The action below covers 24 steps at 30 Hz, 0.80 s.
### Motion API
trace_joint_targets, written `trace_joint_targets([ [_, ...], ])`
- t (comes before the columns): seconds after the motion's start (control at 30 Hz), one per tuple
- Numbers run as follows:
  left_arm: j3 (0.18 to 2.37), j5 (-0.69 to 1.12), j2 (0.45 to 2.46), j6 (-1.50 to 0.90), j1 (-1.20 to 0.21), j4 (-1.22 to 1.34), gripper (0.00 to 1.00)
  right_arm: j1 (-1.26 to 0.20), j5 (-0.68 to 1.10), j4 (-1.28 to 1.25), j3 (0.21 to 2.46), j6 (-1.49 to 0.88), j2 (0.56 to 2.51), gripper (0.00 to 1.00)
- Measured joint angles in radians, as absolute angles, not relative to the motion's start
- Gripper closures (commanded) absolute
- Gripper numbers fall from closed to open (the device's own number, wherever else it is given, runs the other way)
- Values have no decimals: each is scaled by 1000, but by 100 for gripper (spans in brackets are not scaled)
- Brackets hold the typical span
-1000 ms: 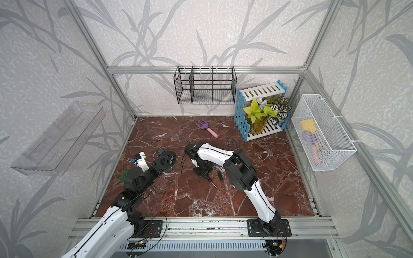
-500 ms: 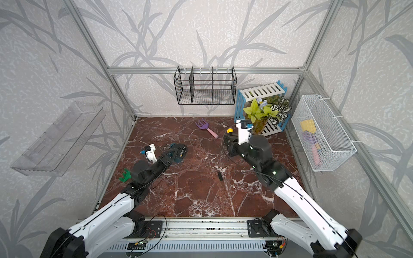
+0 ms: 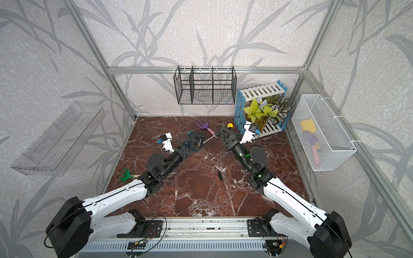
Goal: Remove the battery from the alarm
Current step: Release the battery from the alarm.
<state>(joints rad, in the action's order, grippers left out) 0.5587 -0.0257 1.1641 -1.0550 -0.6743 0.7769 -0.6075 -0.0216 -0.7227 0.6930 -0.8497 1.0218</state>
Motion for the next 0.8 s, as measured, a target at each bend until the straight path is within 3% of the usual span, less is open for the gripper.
trace_joint_targets([
  [0.23, 584, -144, 1163, -1026, -695, 797, 83, -619, -51, -743, 789, -853, 1041, 100],
  [0.43, 620, -239, 1145, -1009, -707, 811, 83, -678, -80, -734, 963, -770, 1169, 100],
  [0.8, 637, -297, 1124, -1002, -708, 828, 83, -757, -144, -643, 1004, -648, 1224, 100],
])
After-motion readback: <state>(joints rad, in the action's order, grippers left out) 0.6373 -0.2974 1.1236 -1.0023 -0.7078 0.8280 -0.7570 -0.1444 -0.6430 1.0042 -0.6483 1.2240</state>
